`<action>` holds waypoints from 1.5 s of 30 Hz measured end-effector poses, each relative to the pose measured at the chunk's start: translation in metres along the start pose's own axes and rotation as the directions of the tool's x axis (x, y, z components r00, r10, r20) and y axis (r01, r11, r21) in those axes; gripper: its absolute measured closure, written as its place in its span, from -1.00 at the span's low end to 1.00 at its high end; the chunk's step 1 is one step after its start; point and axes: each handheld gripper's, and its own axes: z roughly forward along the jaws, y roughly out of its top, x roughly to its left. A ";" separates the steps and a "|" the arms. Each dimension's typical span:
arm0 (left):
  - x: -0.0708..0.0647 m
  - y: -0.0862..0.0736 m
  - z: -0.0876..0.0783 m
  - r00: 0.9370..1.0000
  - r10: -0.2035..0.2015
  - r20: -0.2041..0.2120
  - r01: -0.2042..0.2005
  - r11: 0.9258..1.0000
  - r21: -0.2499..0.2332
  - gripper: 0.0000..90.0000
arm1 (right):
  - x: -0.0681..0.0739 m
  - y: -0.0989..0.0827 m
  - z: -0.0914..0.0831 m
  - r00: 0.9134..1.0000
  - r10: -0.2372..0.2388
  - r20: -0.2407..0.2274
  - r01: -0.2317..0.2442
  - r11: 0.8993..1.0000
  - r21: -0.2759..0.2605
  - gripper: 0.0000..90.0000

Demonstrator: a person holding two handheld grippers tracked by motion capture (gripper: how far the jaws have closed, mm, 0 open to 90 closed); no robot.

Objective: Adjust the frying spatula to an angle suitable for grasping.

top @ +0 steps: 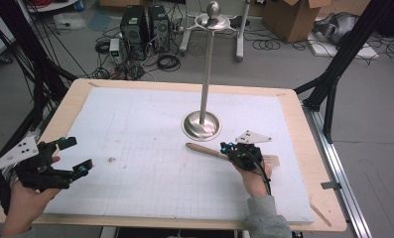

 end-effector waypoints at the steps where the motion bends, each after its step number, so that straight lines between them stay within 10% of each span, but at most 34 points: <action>1: 0.000 0.000 0.000 1.000 -0.002 0.000 0.002 1.000 0.002 -0.94 | -0.004 -0.001 -0.002 1.000 0.001 0.014 -0.001 1.000 0.000 1.00; 8: 0.000 -0.001 0.000 1.000 -0.001 -0.003 0.001 1.000 0.005 -0.94 | -0.019 -0.009 -0.002 0.996 0.063 0.069 -0.068 0.995 0.071 1.00; 28: 0.000 -0.003 -0.002 1.000 -0.007 -0.009 0.008 1.000 0.006 -0.94 | -0.016 -0.014 0.021 0.987 0.031 0.155 -0.062 0.978 0.199 1.00; 45: 0.001 -0.004 -0.002 1.000 -0.009 -0.007 0.009 1.000 0.009 -0.94 | -0.016 -0.017 0.025 0.987 0.071 0.144 -0.104 0.967 0.232 1.00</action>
